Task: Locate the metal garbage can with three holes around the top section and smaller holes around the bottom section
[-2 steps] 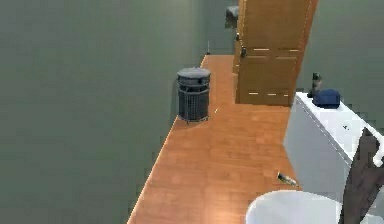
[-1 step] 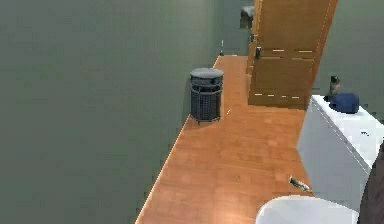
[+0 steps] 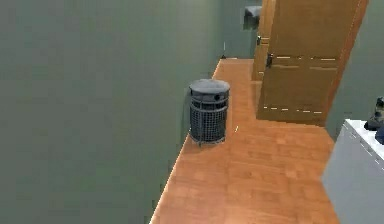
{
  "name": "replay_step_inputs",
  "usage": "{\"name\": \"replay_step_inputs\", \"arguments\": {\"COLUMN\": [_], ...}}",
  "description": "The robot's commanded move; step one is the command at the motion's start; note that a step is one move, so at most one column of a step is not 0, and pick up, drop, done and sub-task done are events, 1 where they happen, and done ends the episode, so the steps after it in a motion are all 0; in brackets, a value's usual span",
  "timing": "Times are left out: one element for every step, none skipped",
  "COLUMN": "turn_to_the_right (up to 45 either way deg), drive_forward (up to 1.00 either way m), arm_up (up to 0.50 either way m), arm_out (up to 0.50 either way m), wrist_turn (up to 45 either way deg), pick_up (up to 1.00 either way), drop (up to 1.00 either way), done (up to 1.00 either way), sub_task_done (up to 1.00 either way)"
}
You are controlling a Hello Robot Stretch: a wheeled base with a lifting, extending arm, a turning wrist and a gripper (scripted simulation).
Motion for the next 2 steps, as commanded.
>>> {"name": "replay_step_inputs", "arguments": {"turn_to_the_right": [12.0, 0.0], "drive_forward": [0.00, 0.35], "arm_up": [0.00, 0.00], "arm_out": [0.00, 0.00], "wrist_turn": [0.0, 0.0], "pick_up": [0.00, 0.00], "drop": [0.00, 0.00], "done": [0.00, 0.00], "sub_task_done": [0.00, 0.00]}}
